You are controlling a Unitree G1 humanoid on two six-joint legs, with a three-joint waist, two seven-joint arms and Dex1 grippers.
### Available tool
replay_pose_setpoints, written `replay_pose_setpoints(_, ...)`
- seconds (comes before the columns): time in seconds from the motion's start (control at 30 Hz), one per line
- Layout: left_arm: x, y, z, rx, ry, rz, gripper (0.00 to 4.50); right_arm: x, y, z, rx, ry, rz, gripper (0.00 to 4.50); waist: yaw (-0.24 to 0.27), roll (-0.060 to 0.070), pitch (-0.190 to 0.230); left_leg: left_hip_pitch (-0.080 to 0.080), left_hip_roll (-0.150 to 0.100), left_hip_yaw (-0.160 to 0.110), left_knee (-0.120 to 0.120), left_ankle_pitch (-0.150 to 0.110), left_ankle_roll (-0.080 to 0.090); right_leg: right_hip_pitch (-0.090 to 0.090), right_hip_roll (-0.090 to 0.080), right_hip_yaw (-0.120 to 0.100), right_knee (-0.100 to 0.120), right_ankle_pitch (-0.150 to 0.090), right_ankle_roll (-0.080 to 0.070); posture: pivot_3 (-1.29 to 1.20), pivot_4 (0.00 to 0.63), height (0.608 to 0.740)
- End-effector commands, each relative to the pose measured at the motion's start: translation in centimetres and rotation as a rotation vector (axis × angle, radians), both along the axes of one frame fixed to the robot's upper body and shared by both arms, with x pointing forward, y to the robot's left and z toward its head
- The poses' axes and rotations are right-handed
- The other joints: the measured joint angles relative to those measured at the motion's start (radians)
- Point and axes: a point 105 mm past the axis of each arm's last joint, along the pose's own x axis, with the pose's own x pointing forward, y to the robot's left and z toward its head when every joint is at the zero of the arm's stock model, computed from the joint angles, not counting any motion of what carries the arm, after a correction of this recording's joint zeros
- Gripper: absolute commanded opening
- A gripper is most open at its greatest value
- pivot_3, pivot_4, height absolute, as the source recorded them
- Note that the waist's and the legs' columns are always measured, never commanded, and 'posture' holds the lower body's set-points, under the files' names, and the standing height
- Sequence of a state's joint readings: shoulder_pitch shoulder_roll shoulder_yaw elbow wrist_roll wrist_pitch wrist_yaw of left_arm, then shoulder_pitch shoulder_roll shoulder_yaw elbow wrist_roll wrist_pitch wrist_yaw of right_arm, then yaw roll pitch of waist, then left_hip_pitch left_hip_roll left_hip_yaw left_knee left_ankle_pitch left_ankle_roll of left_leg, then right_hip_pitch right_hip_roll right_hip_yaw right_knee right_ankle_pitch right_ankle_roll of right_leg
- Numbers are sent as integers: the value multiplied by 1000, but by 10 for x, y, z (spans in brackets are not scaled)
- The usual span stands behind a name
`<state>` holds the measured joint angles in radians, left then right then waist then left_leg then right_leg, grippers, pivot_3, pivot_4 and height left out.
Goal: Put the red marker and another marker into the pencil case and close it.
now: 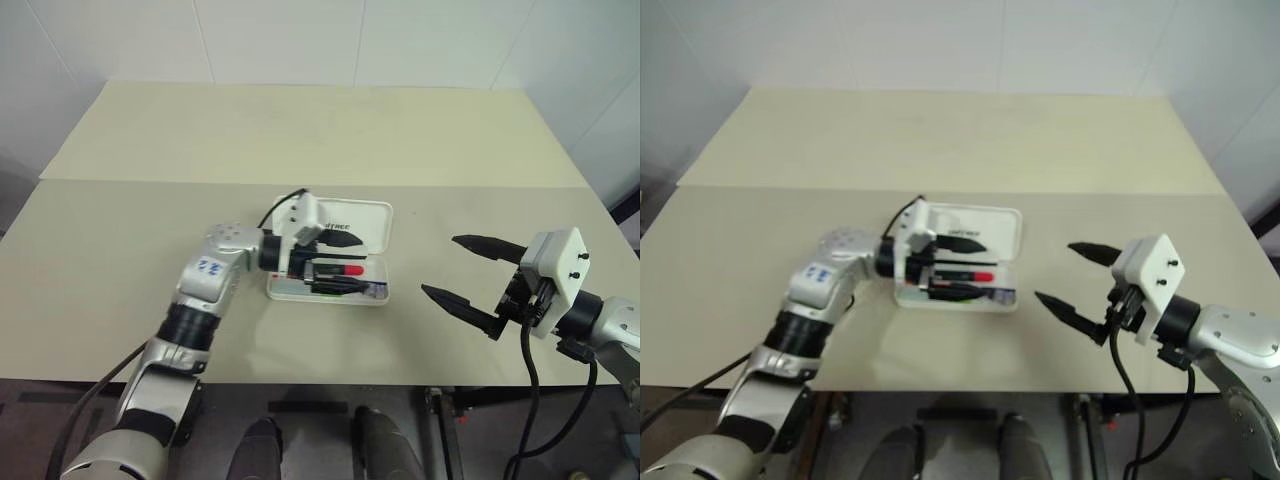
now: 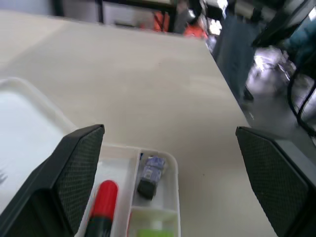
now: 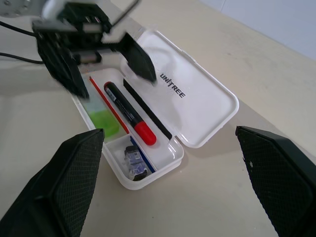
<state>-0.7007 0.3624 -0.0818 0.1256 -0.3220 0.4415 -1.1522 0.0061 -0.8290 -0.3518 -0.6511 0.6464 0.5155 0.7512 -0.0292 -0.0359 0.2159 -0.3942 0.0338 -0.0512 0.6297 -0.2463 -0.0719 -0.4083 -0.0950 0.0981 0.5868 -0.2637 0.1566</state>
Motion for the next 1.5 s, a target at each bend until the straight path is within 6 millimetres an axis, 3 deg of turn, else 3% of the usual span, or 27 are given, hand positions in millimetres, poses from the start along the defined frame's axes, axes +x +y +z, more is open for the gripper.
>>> replay_pose_setpoints(0.03, -2, 39, 19, -67, -67, 94, 4472, 2, 2, 5, 0, -35, 43, 4500, -3, 0, 0, 1, 0, 0, 0, 0, 0, 0, 0, 0, 1, 0, 0, 0, 150, 740)
replay_pose_setpoints(0.27, -8, 99, 24, -68, -112, 242, 4472, 12, 0, 3, -19, -22, 109, 4500, 1, 0, 0, 2, 0, 0, 0, 0, 0, 1, 0, 0, 0, -1, -2, 0, 150, 740)
replay_pose_setpoints(0.47, -10, 117, 27, -94, -153, 313, 4472, 21, -1, 4, -28, -27, 132, 4500, 1, 0, 0, 2, 0, 0, 0, 0, 0, 1, 0, 0, 0, -1, -2, 0, 150, 740)
replay_pose_setpoints(0.57, -5, 126, 25, -93, -190, 394, 3878, 25, -1, 7, -32, -40, 144, 4500, 1, 0, 0, 2, 0, 0, -1, 0, 0, 1, 0, 0, 1, -1, -2, 0, 150, 740)
replay_pose_setpoints(0.93, 8, 130, 25, -70, -234, 460, 108, 30, -4, 10, -40, -56, 154, 4500, 0, 0, 0, 2, 0, 0, 0, 0, 0, 1, 0, 0, 1, -1, -1, 0, 150, 740)
replay_pose_setpoints(1.23, 45, 136, 22, -129, -184, 643, 46, 30, -5, 10, -40, -65, 139, 4500, 1, 0, 0, 2, 0, 0, 0, 0, 0, 1, 0, 0, 1, 1, 2, 0, 150, 740)
replay_pose_setpoints(1.33, 60, 128, 16, -119, -153, 670, 46, 30, -4, 10, -41, -68, 137, 4500, 1, 0, 0, 2, 0, 0, 0, 0, 0, 1, 0, 0, 1, 5, 9, 0, 150, 740)
replay_pose_setpoints(1.5, 77, 116, 4, -76, -90, 681, 46, 30, -4, 12, -42, -78, 128, 4500, 2, 0, 0, 2, 0, 0, -1, 0, -1, 1, 0, 0, 0, 5, 10, 0, 150, 740)
